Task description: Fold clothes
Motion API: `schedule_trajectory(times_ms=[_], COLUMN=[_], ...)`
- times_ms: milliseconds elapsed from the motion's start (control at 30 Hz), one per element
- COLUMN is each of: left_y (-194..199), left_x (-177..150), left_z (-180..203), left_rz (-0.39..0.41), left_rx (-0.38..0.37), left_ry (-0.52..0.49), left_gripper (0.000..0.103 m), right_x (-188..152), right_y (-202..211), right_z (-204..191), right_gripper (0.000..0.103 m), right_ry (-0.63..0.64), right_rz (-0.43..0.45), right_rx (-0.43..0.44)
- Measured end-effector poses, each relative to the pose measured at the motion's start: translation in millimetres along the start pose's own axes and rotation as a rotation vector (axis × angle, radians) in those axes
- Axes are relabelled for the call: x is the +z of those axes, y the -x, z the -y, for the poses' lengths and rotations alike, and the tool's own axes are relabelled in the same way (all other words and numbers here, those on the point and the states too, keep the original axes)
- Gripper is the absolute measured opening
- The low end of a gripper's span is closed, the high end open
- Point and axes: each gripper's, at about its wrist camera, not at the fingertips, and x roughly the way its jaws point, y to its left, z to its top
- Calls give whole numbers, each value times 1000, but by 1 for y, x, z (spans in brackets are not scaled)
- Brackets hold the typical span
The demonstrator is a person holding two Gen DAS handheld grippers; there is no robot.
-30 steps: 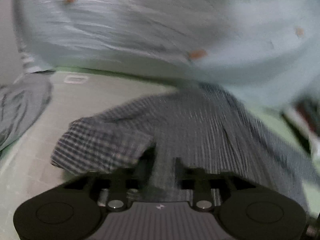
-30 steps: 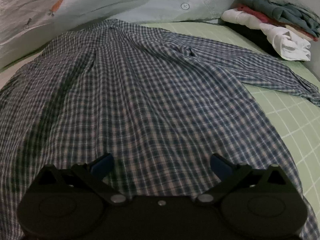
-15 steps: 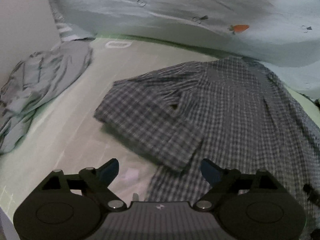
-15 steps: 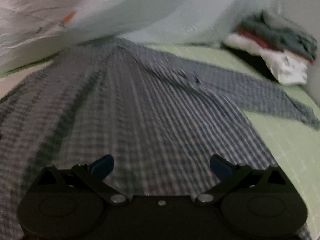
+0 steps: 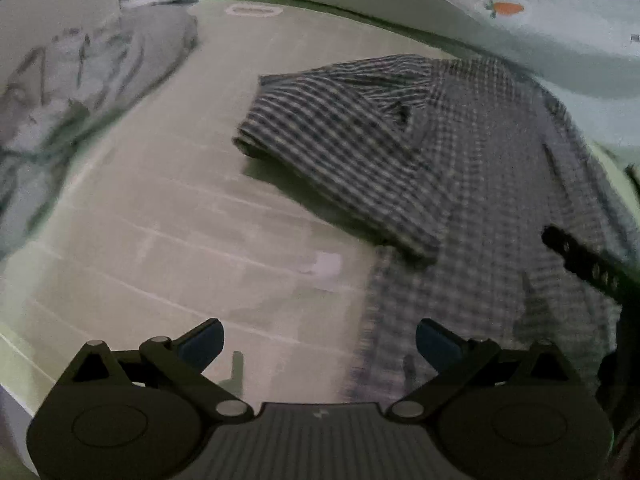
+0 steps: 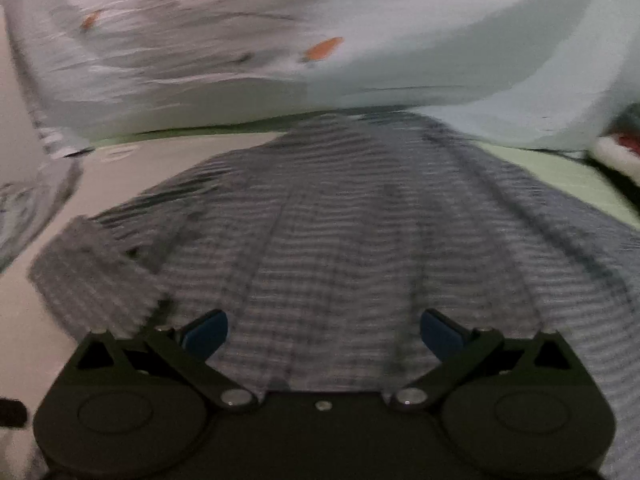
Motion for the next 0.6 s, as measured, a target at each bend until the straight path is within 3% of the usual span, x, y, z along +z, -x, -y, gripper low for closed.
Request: schedule_trajectory(times_ms=[167,267,567,600], left_y=[-4,-6,-14,-15], left_x=[3,5,10,11], left_z=[-19,-26,-44,-44], left_rz=[-8,-4,-44,-42], left_rx=[15,60,106,104], left_ry=[-14,-21,12,12], left_gripper=[101,101,101,101], right_x=[2,-1,-2,-2], right_y=[-14,-20,-44,-45], right_z=[-46,-66,-95,-97], right_gripper=[101,93,55,42], right_ry=[-11,-26,45,65], right_rz=[-22,-51,-135,-137], right_rx=[119,183,295,306])
